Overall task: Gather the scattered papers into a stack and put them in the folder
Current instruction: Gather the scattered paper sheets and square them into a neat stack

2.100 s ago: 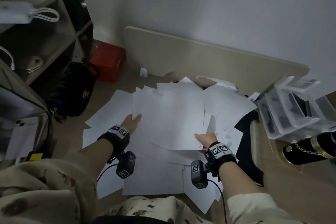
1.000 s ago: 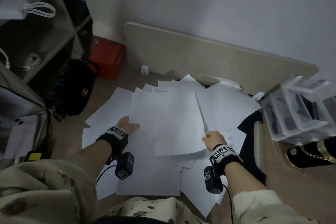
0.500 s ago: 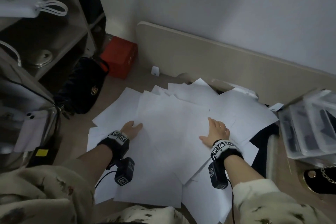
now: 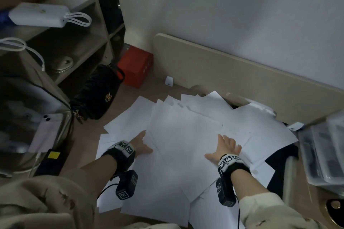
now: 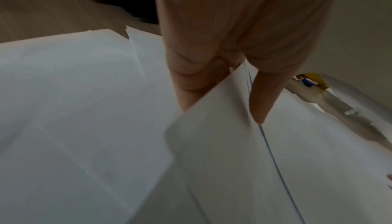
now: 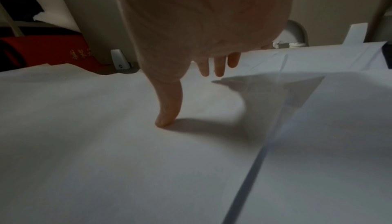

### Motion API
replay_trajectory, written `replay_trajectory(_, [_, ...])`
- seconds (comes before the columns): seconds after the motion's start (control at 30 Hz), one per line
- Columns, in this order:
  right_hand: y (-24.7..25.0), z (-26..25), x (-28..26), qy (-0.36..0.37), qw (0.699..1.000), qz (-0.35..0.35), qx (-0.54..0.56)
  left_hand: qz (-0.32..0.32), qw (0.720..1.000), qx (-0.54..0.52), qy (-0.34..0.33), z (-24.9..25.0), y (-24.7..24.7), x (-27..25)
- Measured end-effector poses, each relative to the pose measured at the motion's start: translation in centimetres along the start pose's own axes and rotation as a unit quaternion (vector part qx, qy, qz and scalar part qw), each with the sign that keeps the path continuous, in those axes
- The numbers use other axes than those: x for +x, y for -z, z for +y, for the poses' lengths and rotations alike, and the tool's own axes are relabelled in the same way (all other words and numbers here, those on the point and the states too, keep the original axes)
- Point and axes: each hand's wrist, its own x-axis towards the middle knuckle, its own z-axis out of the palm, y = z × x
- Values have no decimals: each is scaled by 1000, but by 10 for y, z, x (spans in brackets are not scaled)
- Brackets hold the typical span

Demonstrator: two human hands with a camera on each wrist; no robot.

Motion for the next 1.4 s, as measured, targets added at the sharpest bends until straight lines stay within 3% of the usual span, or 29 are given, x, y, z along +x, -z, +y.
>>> replay_trajectory(0.13, [3,5,2,-9,999,-27,22,1,999,34,-2,3,0,-5])
replay_trajectory(0.33, [8,5,3,-27,998,-15,45,5,999,54,2,6,-1,-2])
replay_trajectory(0.53, [6,-3,4,-59,992,-47,97,18,997,62,29,6,-4,1])
replay_trajectory(0.73, [5,2,-15,-66,988,-106,92,51,995,85,8,13,-8,-6])
replay_trajectory(0.97, [-5,24,-38,-91,976,-64,186,98,993,72,-5,21,-15,-8])
replay_trajectory(1.2, [-20,55,-60,-172,950,-33,259,112,990,82,1,28,-23,-11])
replay_trajectory(1.4, [-22,35,-58,-133,933,-34,332,86,992,90,3,29,-28,-16])
